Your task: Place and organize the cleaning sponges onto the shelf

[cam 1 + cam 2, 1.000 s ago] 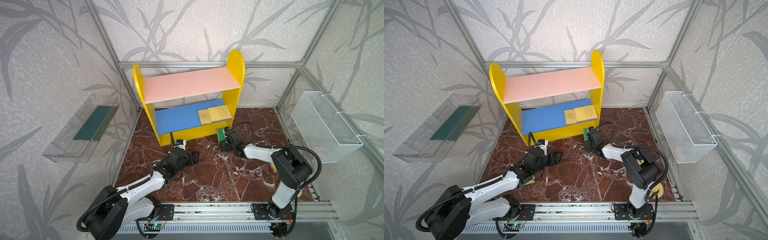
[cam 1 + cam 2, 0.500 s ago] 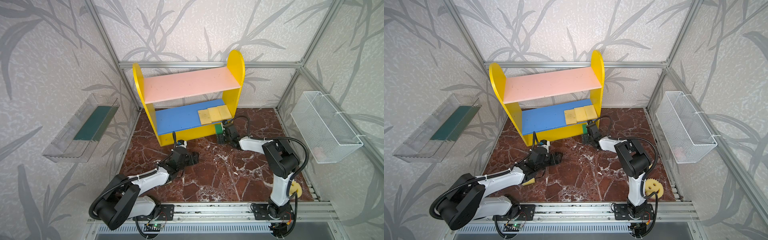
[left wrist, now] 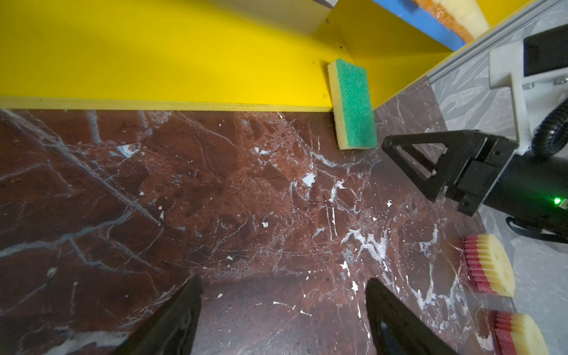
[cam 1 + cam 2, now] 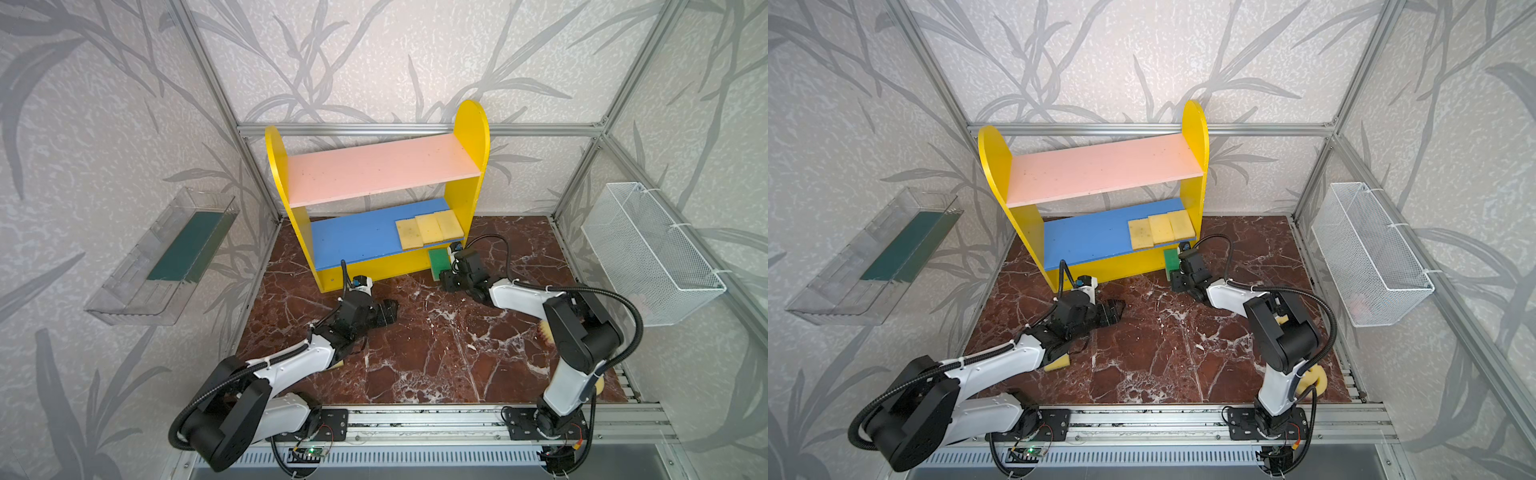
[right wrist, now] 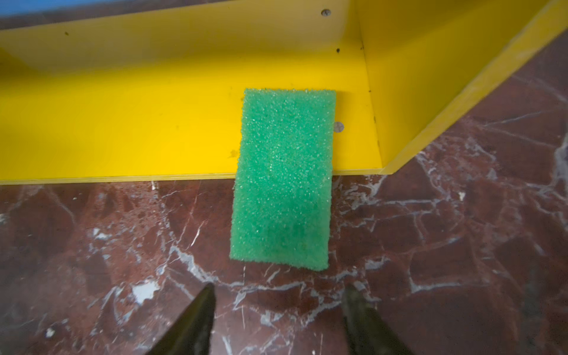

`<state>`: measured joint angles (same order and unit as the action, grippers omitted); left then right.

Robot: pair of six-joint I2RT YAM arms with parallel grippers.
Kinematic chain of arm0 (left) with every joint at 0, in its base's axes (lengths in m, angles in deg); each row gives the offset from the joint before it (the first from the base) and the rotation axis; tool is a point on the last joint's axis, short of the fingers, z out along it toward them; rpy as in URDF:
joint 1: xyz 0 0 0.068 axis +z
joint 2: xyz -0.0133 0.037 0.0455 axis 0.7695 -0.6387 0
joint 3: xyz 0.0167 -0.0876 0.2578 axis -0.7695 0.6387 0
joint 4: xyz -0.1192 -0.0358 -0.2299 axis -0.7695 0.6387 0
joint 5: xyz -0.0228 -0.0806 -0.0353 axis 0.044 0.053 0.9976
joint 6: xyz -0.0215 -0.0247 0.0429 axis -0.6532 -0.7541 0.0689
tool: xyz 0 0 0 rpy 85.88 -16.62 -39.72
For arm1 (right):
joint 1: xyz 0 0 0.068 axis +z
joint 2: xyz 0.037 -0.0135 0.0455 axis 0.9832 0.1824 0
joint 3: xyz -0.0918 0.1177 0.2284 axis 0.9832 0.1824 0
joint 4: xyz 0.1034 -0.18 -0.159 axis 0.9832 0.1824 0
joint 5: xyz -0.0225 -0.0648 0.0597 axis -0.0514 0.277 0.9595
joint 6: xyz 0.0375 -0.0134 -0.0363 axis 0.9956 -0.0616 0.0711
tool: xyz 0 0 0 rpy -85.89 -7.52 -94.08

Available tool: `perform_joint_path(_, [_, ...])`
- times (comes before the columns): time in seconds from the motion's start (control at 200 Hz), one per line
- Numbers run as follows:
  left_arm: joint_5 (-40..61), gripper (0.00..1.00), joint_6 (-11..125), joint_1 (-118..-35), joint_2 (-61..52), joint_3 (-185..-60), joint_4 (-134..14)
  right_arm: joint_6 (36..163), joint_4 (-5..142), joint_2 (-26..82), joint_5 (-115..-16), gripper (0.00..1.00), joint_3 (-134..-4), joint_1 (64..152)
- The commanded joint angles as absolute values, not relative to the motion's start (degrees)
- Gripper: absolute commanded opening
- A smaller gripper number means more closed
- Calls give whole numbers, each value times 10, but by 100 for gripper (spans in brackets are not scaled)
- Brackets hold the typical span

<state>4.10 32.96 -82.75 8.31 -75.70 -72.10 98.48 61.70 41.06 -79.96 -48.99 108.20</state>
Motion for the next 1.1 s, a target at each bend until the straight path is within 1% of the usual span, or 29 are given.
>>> perform_joint_path(0.0, [33,85,337,-826,113,-750,-704,1036,617,361,-761,36,-452,1079])
perform_joint_path(0.05, [33,85,336,-826,121,-746,-702,1061,612,353,-741,17,-434,1076])
perform_joint_path(0.105, [32,85,335,-826,129,-741,-700,1097,600,350,-715,0,-414,1067])
perform_joint_path(0.25, [35,85,330,-826,144,-729,-700,1220,491,376,-596,0,-364,1023])
perform_joint_path(0.265, [35,85,329,-826,146,-729,-700,1228,479,392,-584,0,-362,1019])
perform_joint_path(0.405, [33,85,328,-826,161,-721,-696,1294,393,447,-537,0,-358,1007])
perform_joint_path(0.7, [27,85,327,-825,178,-706,-695,1350,329,534,-527,0,-393,1006])
perform_joint_path(1.095, [32,85,332,-814,188,-709,-684,1367,317,581,-556,0,-437,999])
